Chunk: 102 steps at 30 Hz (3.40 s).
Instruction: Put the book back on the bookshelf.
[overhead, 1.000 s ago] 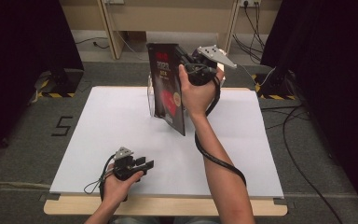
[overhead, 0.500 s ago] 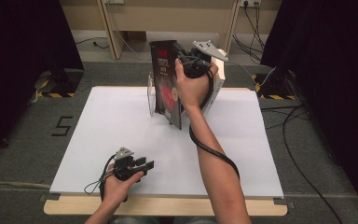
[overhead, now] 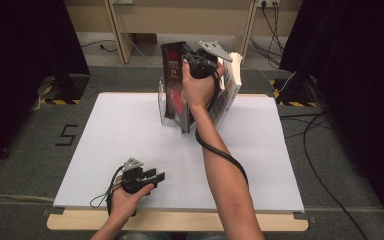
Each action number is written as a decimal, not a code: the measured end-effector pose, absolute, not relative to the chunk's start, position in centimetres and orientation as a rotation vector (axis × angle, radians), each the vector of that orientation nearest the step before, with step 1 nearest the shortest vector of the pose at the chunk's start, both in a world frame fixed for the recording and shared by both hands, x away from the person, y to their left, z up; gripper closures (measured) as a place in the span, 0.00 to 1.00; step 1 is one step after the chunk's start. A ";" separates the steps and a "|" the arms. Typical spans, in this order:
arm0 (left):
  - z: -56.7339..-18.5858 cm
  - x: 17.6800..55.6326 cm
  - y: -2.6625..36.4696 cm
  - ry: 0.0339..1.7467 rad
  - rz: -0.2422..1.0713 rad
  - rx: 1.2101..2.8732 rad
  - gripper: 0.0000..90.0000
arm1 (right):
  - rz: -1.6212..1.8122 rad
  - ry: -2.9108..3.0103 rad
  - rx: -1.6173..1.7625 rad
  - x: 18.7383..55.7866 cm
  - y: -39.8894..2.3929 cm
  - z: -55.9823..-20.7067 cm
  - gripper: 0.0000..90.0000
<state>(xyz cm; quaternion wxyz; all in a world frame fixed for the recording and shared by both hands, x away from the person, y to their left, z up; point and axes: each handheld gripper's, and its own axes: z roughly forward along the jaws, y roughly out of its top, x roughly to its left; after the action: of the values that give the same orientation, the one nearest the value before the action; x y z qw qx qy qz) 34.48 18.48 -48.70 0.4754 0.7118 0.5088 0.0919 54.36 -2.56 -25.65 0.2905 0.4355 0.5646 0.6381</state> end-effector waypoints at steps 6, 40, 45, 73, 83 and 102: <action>-48.8 34.5 18.5 1.246 0.222 1.741 0.60 | 1.679 1.518 1.152 54.0 -2.2 -27.0 0.97; -48.9 34.4 18.1 1.246 0.223 1.742 0.60 | 1.663 1.705 1.226 46.8 -7.0 -30.3 0.72; -48.8 34.3 18.0 1.244 0.219 1.743 0.60 | 1.577 1.805 1.278 47.3 -7.1 -30.7 0.76; -48.9 34.3 17.7 1.238 0.211 1.752 0.60 | 1.401 2.102 1.064 46.4 -5.3 -28.6 0.97; -48.9 34.4 17.8 1.240 0.214 1.747 0.60 | 1.452 2.078 0.979 45.2 -4.6 -26.3 0.97; -48.8 34.4 18.0 1.240 0.216 1.743 0.60 | 1.340 1.937 1.143 47.7 -5.3 -25.4 0.97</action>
<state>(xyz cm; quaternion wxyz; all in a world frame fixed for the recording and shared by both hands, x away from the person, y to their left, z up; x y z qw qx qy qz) 34.37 17.98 -48.79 0.4757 0.7132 0.5072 0.0885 47.74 -5.30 -25.43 0.2589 0.4217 0.7146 0.4944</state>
